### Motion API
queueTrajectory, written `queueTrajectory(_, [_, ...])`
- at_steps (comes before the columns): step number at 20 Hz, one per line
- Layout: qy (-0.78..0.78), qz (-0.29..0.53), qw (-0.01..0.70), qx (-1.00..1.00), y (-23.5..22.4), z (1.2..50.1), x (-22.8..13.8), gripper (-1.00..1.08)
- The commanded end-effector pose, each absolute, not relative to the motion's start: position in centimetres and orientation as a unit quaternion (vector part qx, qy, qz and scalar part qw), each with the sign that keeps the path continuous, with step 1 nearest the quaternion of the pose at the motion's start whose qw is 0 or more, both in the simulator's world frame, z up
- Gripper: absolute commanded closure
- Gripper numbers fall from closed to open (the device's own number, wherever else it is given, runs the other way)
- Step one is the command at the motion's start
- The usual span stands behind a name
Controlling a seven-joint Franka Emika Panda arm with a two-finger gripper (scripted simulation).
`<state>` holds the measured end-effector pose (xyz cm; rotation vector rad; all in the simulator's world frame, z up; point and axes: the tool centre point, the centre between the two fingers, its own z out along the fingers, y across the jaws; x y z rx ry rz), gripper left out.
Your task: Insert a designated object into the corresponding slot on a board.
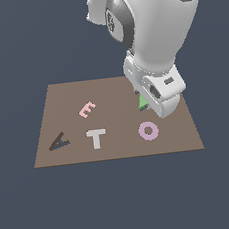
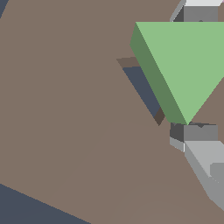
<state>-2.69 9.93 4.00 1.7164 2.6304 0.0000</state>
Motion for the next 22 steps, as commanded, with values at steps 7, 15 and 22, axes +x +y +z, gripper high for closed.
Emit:
queueTrajectory(7, [0.863, 0.000, 0.000, 0.506, 10.4, 4.1, -3.0, 1.08])
queueTrajectory(15, [0.863, 0.000, 0.001, 0.505, 10.3, 3.4, -3.1, 1.08])
queueTrajectory(22, [0.864, 0.000, 0.001, 0.504, 10.3, 3.1, -3.1, -0.92])
